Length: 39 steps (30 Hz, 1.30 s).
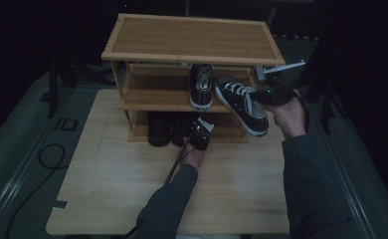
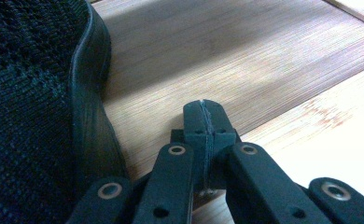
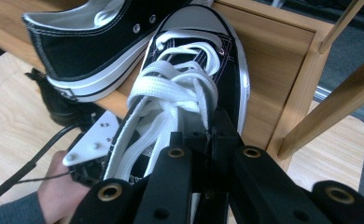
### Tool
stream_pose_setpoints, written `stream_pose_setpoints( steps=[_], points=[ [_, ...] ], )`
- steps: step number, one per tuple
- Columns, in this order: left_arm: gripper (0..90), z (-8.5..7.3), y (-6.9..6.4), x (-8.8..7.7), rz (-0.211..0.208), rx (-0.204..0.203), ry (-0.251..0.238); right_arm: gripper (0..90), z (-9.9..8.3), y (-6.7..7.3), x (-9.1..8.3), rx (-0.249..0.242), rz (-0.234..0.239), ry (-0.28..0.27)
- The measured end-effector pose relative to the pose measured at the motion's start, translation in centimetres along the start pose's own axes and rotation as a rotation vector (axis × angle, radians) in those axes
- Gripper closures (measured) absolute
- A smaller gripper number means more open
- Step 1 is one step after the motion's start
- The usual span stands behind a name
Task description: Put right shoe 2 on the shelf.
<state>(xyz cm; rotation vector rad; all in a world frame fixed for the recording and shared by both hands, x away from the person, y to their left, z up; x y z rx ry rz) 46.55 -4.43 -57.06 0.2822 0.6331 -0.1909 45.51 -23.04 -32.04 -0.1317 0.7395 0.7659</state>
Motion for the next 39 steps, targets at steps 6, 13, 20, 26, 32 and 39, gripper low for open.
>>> stream_pose_setpoints(
  steps=[6,13,20,26,32,39],
  points=[
    [89.7,0.0,0.0,0.0,0.004,0.000,0.000,88.3,0.0,0.3,0.8,0.010,-0.016,-0.014],
    [89.7,0.0,0.0,0.0,0.006,0.005,0.001,88.2,0.5,0.3,1.1,0.055,-0.015,-0.056],
    [89.6,0.0,0.0,0.0,0.005,0.004,0.002,88.1,0.5,0.4,1.7,0.062,-0.029,-0.082],
    [89.6,0.0,0.0,0.0,0.001,0.002,0.001,86.2,0.2,0.3,1.9,0.048,-0.053,-0.053],
    [89.6,0.0,0.0,0.0,0.001,0.003,0.001,75.9,0.1,-0.1,1.4,0.060,-0.031,-0.055],
    [89.6,0.0,0.0,0.0,0.001,0.002,0.001,72.5,0.1,0.1,0.1,0.055,-0.007,-0.089]
  ],
)
Point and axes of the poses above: each handheld gripper's, and its own axes: x roughly forward along the jaws, z roughly out of its top, y roughly to its left, the point moved 2 cm from there along x, roughly forward along the jaws, and after that the axes turned 11 degrees about z, right-handed, at the moved point
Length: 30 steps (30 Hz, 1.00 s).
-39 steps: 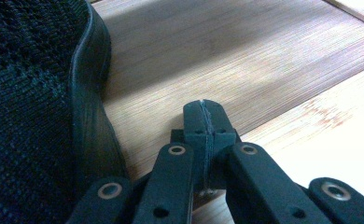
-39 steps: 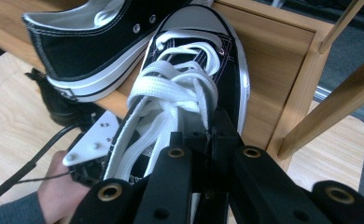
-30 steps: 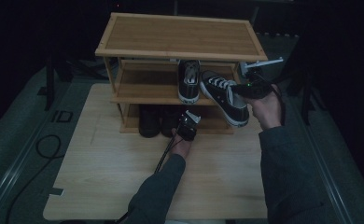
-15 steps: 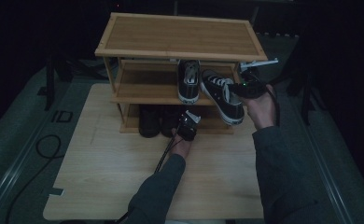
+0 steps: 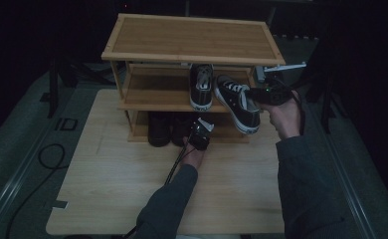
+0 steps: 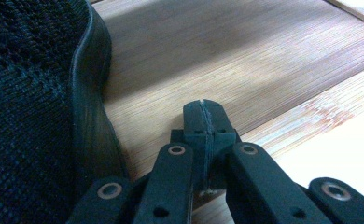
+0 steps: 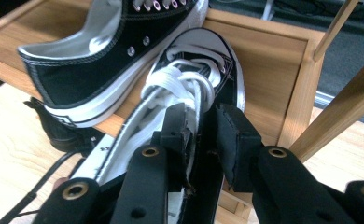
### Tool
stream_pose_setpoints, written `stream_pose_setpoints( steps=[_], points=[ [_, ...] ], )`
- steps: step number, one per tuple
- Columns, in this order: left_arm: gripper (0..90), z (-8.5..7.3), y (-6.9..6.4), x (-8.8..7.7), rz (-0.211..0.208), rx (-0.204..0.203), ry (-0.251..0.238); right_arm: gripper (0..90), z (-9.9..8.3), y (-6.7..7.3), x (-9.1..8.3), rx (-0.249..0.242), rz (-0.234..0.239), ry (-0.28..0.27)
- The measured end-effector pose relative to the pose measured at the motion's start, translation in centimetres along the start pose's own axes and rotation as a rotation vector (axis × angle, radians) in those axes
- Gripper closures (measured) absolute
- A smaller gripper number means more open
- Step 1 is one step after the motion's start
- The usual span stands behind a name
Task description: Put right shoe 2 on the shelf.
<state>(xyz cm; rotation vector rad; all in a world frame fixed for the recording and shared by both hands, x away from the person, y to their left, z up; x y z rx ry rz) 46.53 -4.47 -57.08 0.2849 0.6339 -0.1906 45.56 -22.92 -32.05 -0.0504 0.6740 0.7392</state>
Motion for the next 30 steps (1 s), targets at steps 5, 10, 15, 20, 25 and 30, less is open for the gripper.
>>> stream_pose_setpoints(
  steps=[5,10,15,20,25,30],
  points=[
    [89.6,0.0,0.0,0.0,0.000,0.001,0.000,71.4,0.4,-0.1,-1.2,-0.016,-0.003,-0.012],
    [89.7,0.0,0.0,0.0,0.000,0.000,0.000,73.5,0.4,-0.2,-2.5,-0.024,-0.001,-0.024],
    [89.6,0.0,0.0,0.0,0.001,0.000,0.000,89.6,-0.4,-0.6,-3.4,-0.039,-0.061,0.013],
    [89.6,0.0,0.0,0.0,0.000,0.000,0.001,90.0,-1.7,-1.1,-3.6,-0.038,-0.064,0.052],
    [89.7,0.0,0.0,0.0,-0.001,-0.004,0.000,90.0,-2.7,-0.7,-3.8,-0.060,-0.059,0.076],
    [89.6,0.0,0.0,0.0,-0.001,-0.004,-0.001,90.0,-3.9,-0.1,-4.2,-0.073,-0.049,0.086]
  ],
)
Point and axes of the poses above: each handheld gripper's, and its own axes: x roughly forward along the jaws, z roughly out of its top, y roughly to its left, the point moved 2 cm from there along x, roughly forward along the jaws, and after that the axes turned 11 degrees about z, right-handed, at the moved point
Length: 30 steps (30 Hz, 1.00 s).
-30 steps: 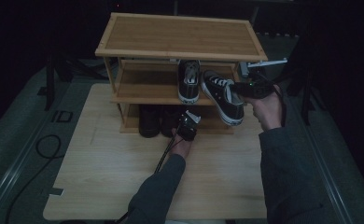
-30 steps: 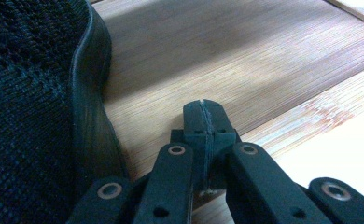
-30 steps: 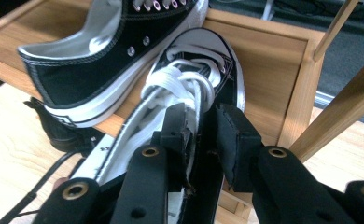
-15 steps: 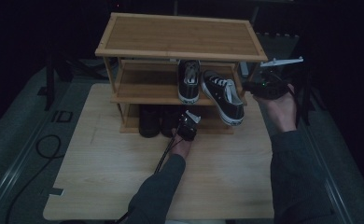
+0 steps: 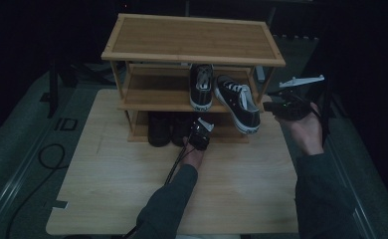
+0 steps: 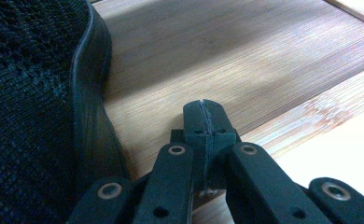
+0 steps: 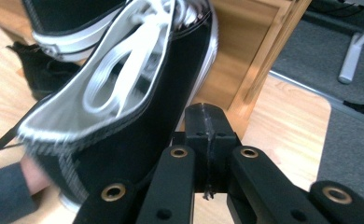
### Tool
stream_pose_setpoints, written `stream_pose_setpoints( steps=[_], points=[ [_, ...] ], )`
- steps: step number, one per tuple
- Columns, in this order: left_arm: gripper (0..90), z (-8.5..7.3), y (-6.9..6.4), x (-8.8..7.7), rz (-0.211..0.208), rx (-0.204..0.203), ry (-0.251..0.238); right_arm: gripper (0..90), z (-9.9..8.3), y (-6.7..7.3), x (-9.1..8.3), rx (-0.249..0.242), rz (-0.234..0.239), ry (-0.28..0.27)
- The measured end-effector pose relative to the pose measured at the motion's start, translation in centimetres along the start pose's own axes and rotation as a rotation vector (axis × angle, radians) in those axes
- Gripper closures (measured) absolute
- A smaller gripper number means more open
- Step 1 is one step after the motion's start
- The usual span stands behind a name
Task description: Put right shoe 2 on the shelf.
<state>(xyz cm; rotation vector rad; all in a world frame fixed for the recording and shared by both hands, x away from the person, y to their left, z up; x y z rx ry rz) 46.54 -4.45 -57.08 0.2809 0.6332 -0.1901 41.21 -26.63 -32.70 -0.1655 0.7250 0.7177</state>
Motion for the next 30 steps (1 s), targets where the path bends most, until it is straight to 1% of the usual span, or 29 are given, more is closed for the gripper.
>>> stream_pose_setpoints(
  steps=[2,4,5,9,12,17,18,20,22,26,30],
  points=[
    [89.6,0.0,0.0,0.0,0.002,0.001,0.000,90.0,-0.6,0.4,0.1,-0.005,0.015,0.011],
    [89.7,0.0,0.0,0.0,0.003,0.004,0.002,90.0,-1.1,0.8,0.1,-0.019,0.020,0.025],
    [89.7,0.0,0.0,0.0,0.004,0.005,0.001,90.0,-1.4,0.9,0.1,-0.025,0.024,0.026],
    [89.6,0.0,0.0,0.0,0.002,0.004,0.001,89.8,-2.8,1.5,-0.3,-0.027,0.057,0.014],
    [89.7,0.0,0.0,0.0,0.004,0.006,0.000,89.8,-3.8,2.1,-0.6,-0.033,0.066,0.017],
    [89.7,0.0,-0.1,0.0,0.002,0.001,-0.002,89.7,-5.3,3.2,-0.7,-0.045,0.102,0.026],
    [89.8,0.0,0.0,-0.1,0.004,0.010,0.003,89.8,-5.5,3.5,-0.6,-0.050,0.110,0.031],
    [89.8,0.0,0.0,-0.1,0.005,0.014,0.005,89.8,-5.8,3.9,-0.4,-0.063,0.119,0.042],
    [89.8,0.0,0.0,-0.1,0.005,0.014,0.004,89.9,-5.9,4.3,-0.3,-0.069,0.120,0.038],
    [89.7,0.0,0.0,-0.1,0.005,0.014,0.005,90.0,-5.7,4.6,-0.3,-0.074,0.130,0.027],
    [89.8,0.0,0.0,-0.1,0.005,0.014,0.006,90.0,-5.4,4.8,-0.1,-0.079,0.128,0.026]
  ],
)
Point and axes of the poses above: each handheld gripper's, and its own axes: x roughly forward along the jaws, z roughly out of its top, y roughly to its left, the point moved 2 cm from there along x, roughly forward along the jaws, and after that the axes turned 11 degrees about z, right-handed, at the moved point
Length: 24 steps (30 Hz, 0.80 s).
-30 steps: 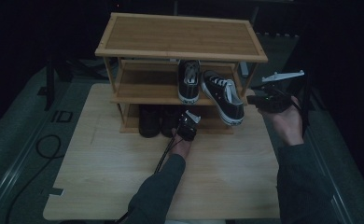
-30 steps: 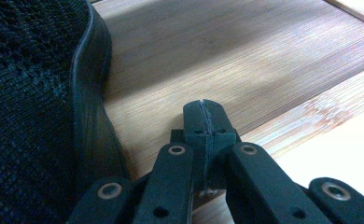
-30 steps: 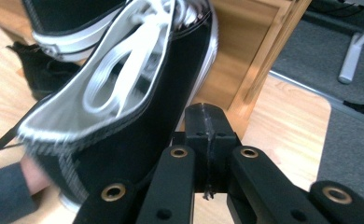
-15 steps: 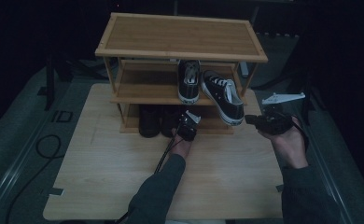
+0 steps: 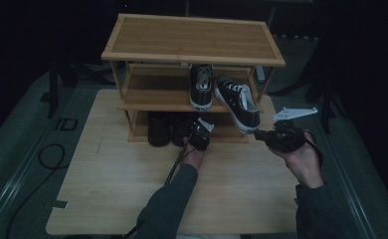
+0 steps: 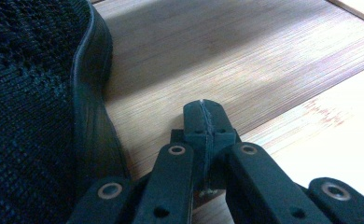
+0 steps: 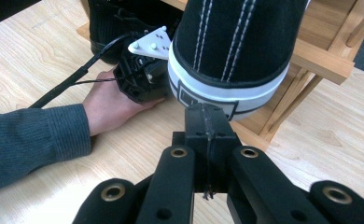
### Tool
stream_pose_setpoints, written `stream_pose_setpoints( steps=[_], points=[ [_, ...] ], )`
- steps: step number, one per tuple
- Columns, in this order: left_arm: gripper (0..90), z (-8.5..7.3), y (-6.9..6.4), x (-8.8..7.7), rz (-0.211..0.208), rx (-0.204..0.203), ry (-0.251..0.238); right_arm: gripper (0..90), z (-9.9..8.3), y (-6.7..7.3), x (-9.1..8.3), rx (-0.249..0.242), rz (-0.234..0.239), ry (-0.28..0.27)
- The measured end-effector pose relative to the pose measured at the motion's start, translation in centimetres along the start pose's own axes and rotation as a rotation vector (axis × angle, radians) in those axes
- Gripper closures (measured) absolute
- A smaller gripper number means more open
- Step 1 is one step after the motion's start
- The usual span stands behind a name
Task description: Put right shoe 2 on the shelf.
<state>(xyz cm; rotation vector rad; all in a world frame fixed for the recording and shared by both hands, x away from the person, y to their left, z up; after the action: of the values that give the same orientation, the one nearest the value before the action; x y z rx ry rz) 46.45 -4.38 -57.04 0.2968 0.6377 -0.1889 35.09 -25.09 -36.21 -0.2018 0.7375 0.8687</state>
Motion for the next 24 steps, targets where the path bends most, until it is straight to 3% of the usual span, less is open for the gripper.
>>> stream_pose_setpoints(
  steps=[6,24],
  points=[
    [89.8,0.0,0.0,0.0,0.003,0.002,0.000,90.0,0.1,0.0,0.0,0.003,0.001,-0.004],
    [89.7,0.0,0.0,0.0,0.010,0.001,-0.004,90.0,1.4,1.0,1.5,-0.015,0.068,-0.010]
  ],
)
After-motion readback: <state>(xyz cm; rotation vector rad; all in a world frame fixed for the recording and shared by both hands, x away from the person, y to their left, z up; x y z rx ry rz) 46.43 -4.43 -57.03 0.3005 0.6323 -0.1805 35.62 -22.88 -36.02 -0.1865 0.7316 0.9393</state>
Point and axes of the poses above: each handheld gripper's, and its own axes: x roughly forward along the jaws, z roughly out of its top, y roughly to its left, the point moved 2 cm from there along x, roughly forward along the jaws, and after that the axes turned 11 degrees about z, right-handed, at the moved point
